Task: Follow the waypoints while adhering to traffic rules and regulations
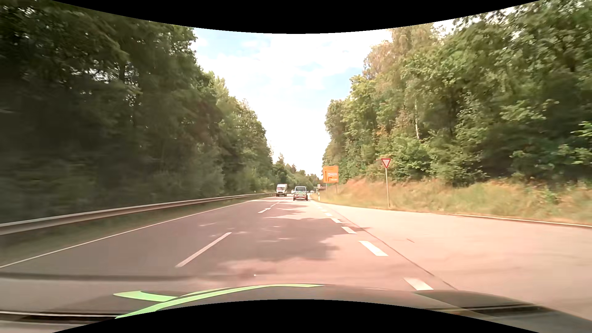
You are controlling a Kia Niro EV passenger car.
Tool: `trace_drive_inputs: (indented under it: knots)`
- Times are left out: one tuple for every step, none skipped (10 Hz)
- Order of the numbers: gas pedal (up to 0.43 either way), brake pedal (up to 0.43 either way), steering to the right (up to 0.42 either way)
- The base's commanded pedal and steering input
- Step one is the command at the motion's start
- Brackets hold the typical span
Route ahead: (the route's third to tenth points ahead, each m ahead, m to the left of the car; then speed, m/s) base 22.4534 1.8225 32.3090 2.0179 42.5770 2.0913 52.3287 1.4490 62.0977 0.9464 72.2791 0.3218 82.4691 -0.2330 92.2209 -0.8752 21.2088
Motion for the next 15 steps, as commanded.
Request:
trace_drive_inputs:
  knots:
    - [0.000, 0.000, 0.003]
    - [0.000, 0.000, 0.004]
    - [0.000, 0.000, 0.003]
    - [0.000, 0.000, 0.004]
    - [0.000, 0.000, 0.004]
    - [0.000, 0.000, 0.004]
    - [0.000, 0.000, 0.004]
    - [0.000, 0.000, 0.005]
    - [0.000, 0.000, 0.005]
    - [0.000, 0.000, 0.005]
    - [0.000, 0.000, 0.005]
    - [0.000, 0.024, 0.005]
    - [0.000, 0.134, 0.005]
    - [0.000, 0.165, 0.005]
    - [0.000, 0.165, 0.005]
